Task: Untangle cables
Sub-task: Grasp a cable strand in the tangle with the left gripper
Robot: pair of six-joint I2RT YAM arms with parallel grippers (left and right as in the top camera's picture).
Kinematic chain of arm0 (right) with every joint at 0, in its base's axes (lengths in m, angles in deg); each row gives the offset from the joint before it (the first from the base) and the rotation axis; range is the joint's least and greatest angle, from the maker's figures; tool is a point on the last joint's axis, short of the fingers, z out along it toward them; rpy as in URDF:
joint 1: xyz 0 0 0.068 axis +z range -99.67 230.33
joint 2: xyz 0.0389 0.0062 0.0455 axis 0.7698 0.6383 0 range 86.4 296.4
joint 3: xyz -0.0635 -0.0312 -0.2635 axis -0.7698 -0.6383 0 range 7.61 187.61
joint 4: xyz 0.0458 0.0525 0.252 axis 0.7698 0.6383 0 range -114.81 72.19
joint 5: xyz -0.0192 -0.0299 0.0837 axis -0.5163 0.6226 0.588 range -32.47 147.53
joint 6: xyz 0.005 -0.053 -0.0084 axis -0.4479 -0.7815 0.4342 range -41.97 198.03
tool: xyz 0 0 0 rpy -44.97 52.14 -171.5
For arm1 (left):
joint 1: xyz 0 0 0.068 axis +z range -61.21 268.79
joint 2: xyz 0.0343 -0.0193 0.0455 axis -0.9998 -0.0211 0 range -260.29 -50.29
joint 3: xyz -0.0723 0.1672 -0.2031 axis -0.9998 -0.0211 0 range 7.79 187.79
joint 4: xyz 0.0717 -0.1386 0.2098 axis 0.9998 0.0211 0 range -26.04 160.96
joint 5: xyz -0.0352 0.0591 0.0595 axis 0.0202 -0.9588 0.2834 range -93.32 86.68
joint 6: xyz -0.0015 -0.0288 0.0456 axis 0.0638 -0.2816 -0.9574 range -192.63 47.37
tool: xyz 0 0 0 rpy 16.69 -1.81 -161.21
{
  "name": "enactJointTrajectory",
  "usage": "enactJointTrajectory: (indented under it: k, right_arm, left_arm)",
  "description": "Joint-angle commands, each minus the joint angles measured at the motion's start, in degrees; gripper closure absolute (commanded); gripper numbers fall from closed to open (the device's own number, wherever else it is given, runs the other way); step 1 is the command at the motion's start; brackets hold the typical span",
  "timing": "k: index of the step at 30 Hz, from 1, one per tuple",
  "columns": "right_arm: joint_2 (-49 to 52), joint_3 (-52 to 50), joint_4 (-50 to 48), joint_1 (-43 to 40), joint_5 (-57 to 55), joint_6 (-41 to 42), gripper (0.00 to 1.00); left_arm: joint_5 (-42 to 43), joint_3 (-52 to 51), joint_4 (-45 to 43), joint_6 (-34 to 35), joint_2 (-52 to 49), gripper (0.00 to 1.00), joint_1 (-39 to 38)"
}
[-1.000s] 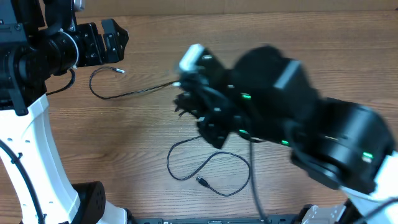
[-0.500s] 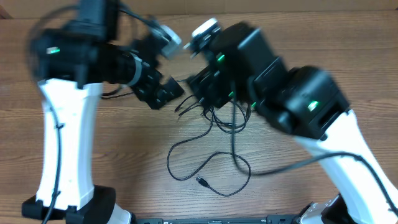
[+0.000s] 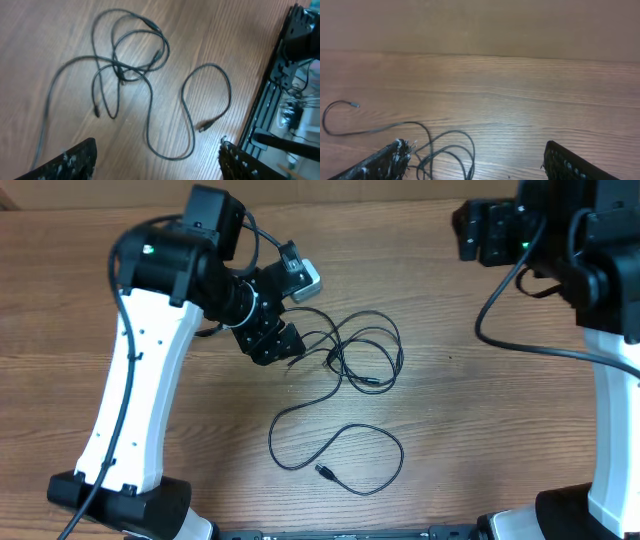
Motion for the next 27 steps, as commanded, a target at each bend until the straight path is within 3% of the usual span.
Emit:
enactJointTrajectory:
  k: [1, 5, 8, 11, 17, 20, 27]
  right_arm:
    - [-1.7, 1.6, -0.1, -0.3, 1.6, -0.4, 0.16]
    - [-1.7, 1.6, -0.1, -0.3, 1.6, -0.5, 0.15]
    - [-1.7, 1.6, -0.1, -0.3, 1.6, -0.5, 0.15]
    - [-1.7, 1.6, 0.0, -0.3, 1.6, -1.1, 0.15]
    - [-1.7, 1.6, 0.1, -0.3, 1.6, -1.9, 0.15]
    - [-1.7, 1.6, 0.1, -0.3, 1.6, -1.9, 0.15]
    - [-1.7, 1.6, 0.7, -0.3, 1.6, -1.9, 0.15]
  left_arm:
    - [4.3, -9.6, -3.6, -1.5, 0.1, 0.22, -2.0]
    - [6.2, -18.6, -7.3, -1.1, 0.1, 0.25, -4.7]
    - [6.2, -24.0, -8.9, 0.8, 0.1, 0.18, -6.6]
    - [6.0, -27.5, -12.4, 3.7, 0.1, 0.18, -9.0]
    - [-5.7, -34.4, -24.2, 16.5, 0.1, 0.16, -17.4]
    - [-10.3, -39.2, -28.6, 19.4, 0.1, 0.15, -22.0]
    - [-16.1, -46.9, -30.8, 25.9, 0.1, 0.18, -26.2]
